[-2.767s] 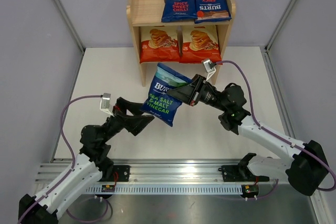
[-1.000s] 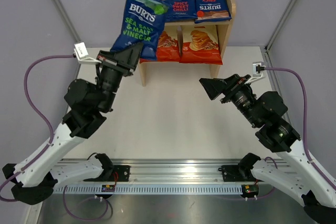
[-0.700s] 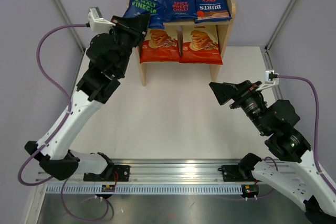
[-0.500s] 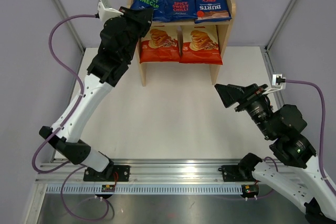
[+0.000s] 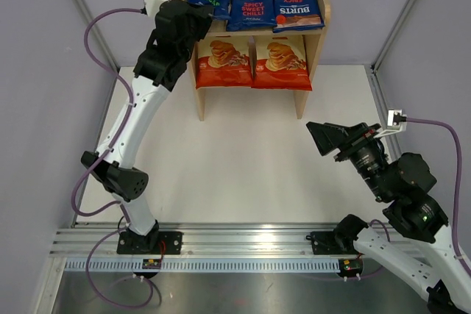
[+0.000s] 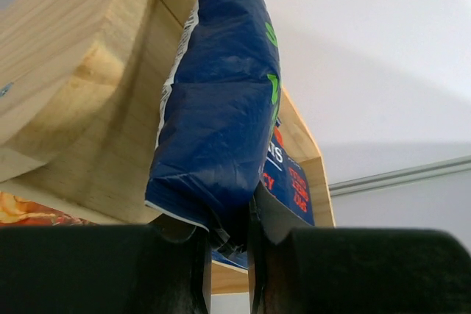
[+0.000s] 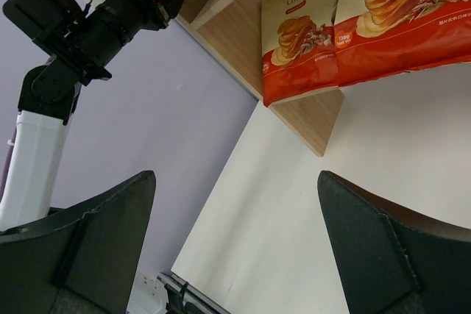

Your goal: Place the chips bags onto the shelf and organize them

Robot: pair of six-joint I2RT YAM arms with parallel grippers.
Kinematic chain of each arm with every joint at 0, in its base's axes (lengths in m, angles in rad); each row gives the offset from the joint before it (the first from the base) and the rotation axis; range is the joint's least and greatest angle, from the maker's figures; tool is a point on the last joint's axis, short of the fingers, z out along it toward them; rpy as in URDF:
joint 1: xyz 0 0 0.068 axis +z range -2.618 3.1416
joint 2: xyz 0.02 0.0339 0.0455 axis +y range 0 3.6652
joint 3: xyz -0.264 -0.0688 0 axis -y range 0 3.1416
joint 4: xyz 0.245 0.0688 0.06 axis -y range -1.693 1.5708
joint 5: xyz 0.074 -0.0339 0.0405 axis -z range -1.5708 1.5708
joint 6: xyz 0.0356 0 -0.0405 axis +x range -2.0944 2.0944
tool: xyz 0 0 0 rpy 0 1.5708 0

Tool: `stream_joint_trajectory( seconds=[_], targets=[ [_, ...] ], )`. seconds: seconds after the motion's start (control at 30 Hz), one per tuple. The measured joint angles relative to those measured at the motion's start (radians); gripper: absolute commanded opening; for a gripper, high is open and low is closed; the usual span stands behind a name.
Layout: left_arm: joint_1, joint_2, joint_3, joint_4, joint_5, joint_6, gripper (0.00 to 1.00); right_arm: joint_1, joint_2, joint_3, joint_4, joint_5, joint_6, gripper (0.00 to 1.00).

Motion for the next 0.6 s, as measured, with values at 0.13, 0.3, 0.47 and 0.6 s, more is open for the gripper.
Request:
stream_joint_trajectory(
  seconds=[0.13,0.3,0.47,0.6],
  targets=[
    [0.01,0.037,0.038,-0.042,0.014,-0.016,0.16,0.0,-0.01,-0.001,-0.002,0.0,0.007,0.99],
    [0.013,0.076,0.066,-0.071,0.028,-0.03,0.15,0.0,-0.014,-0.006,-0.004,0.0,0.017,0.99],
    [0.016,0.104,0.105,-0.091,0.037,-0.033,0.21,0.0,-0.018,-0.009,-0.016,0.0,0.023,0.99],
    [0.017,0.109,0.126,-0.113,0.04,-0.023,0.39,0.0,-0.03,-0.01,-0.023,0.002,0.023,0.99]
  ],
)
